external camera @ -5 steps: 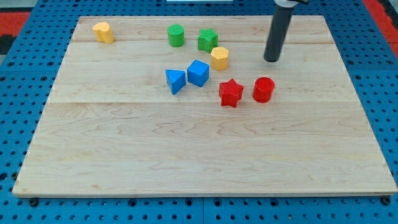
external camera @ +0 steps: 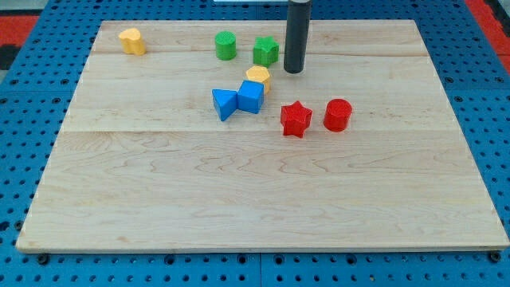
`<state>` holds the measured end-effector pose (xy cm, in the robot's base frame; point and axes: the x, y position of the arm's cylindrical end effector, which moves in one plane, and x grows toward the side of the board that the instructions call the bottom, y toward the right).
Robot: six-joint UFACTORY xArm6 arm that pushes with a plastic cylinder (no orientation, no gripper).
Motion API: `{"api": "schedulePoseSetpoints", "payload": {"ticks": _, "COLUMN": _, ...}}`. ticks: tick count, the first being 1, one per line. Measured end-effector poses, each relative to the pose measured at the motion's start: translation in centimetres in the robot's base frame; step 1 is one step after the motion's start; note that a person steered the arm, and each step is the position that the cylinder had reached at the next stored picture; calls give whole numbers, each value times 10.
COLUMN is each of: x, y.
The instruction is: Separate yellow hexagon from the blue cube
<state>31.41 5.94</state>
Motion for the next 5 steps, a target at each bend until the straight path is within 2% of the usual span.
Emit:
{"api": "schedulePoseSetpoints", "payload": {"ticks": 4, "x": 2, "y": -5}}
{"api": "schedulePoseSetpoints", "payload": {"ticks": 5, "x": 12, "y": 30}}
